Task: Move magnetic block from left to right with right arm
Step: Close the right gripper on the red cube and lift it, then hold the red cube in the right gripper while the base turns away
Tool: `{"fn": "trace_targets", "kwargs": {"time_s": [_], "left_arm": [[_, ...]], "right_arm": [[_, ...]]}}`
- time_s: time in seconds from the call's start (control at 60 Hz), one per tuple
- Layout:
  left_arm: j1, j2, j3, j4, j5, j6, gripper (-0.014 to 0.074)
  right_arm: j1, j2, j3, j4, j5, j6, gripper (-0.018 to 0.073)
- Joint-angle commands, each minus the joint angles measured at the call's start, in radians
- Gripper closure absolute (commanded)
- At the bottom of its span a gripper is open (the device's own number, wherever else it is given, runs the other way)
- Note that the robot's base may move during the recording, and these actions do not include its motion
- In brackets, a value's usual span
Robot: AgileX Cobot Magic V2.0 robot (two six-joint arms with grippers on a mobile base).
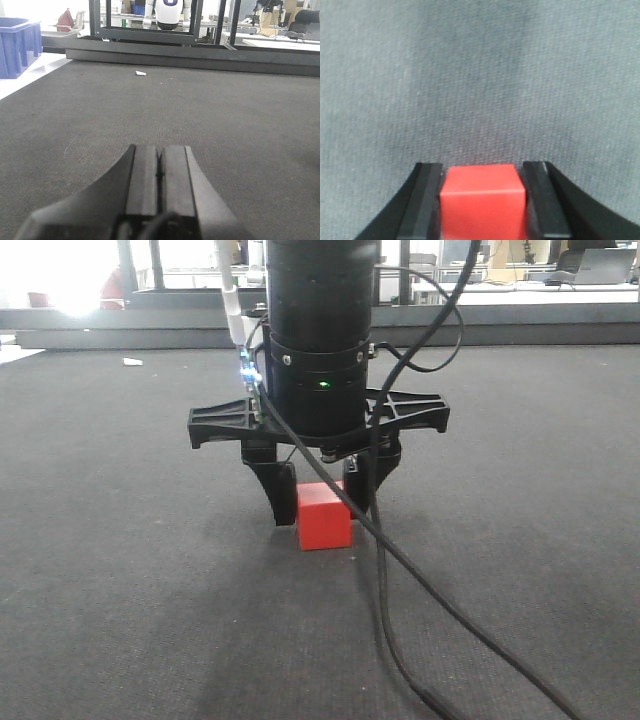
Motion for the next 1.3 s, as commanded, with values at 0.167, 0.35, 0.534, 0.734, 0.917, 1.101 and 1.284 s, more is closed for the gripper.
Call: {"fn": "trace_targets", "kwargs": {"time_s": [0.167,0.35,0.534,0.734,0.917,1.101,1.284], "left_arm": [[-0.002,-0.015,0.01,0.0,-0.093,-0.007,0.0713],[-0.002,-0.015,0.01,0.0,-0.093,-0.007,0.0713],[-0.002,-0.015,0.01,0.0,-0.093,-0.007,0.0713],[-0.002,-0.015,0.01,0.0,-0.093,-0.007,0.0713],[-0.002,-0.015,0.01,0.0,-0.093,-0.007,0.0713],[-0.002,-0.015,0.01,0.0,-0.093,-0.007,0.0713],[-0.002,-0.015,0.01,0.0,-0.093,-0.007,0.0713]], "right_arm": [[-0.035,-0.121,-0.029,-0.014,-0.047,-0.058,0.0398],[-0.086,-0.224,-0.028,-0.031,-0.063,-0.181,0.0398],[-0.169,-0.336,-0.016,-0.031,-0.062,-0.307,0.0398],[-0.295,-0.501,0.14,-0.03,-0.162,-0.391,0.0398],[-0.388,-0.676,0.366,-0.029,-0.26,-0.414,0.0398],[-0.401,-0.872,0.607,-0.028,-0.363,-0.43,0.0398],[-0.401,-1.094,0.8,-0.027,-0.421,-0.442,0.0398]]}}
